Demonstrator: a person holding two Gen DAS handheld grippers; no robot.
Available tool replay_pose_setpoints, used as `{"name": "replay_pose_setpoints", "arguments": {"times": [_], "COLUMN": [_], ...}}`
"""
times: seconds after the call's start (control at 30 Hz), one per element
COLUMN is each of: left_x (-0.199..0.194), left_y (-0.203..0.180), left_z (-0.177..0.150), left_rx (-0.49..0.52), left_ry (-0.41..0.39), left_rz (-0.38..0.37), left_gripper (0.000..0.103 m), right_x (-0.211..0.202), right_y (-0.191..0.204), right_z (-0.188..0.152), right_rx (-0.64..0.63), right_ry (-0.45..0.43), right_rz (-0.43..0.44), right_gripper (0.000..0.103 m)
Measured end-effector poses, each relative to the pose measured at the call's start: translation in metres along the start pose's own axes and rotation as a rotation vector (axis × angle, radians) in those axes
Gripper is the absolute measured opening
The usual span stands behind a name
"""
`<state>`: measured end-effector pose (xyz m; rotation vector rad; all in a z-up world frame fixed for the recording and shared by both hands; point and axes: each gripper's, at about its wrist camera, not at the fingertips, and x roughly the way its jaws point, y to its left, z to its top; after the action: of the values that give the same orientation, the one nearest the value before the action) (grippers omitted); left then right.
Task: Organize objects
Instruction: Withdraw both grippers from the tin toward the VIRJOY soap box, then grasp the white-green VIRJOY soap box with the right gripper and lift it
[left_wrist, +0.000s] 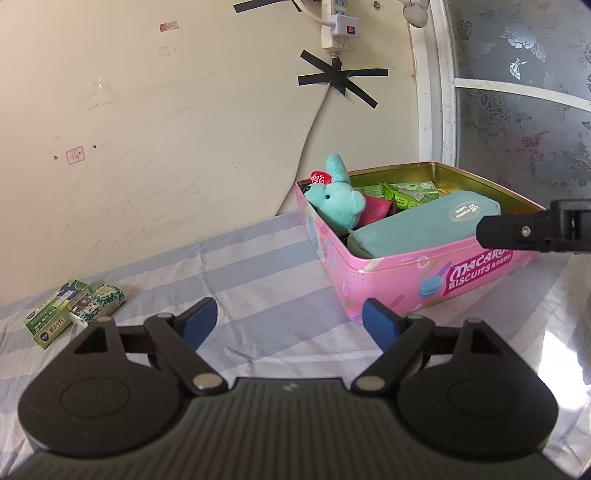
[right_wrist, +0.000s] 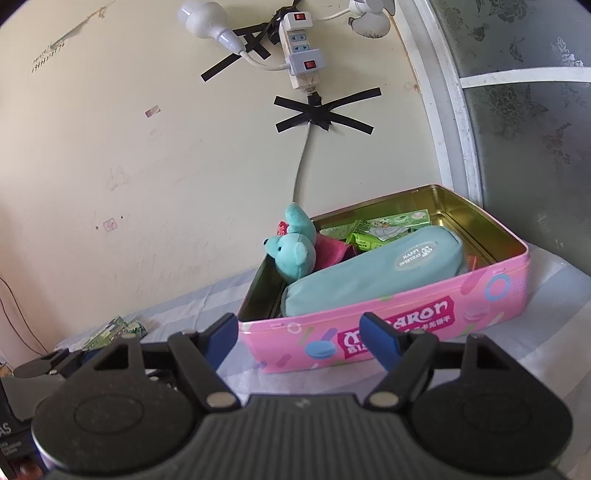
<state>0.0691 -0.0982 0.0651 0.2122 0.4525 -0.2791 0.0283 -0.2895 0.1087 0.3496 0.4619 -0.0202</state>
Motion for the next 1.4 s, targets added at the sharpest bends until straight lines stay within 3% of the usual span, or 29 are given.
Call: {"name": "replay_pose_setpoints", "arguments": {"times": [0.63, 1.23, 1.4], "left_x": [0.014, 0.022, 0.025], "left_y": [0.066, 0.155, 0.188], "left_z": [-0.017, -0.038, -0.048], "left_rx": [-0.076, -0.156, -0.234], "left_ry": [0.029, 0.082, 0.103], "left_rz": [0.072, 0.249, 0.301], "left_gripper": [0.088, 0.09, 0.093], "right_x": [0.031, 0.076, 0.1], "right_y": [0.052, 0.131, 0.16], "right_z": [-0.006, -0.019, -0.025], "right_rx": [-0.091, -0.249, -0.3], "right_ry": [0.06, 0.135, 0.175], "right_rz": [0.031, 0.137, 0.175], "right_gripper": [0.075, 0.076, 0.076]}}
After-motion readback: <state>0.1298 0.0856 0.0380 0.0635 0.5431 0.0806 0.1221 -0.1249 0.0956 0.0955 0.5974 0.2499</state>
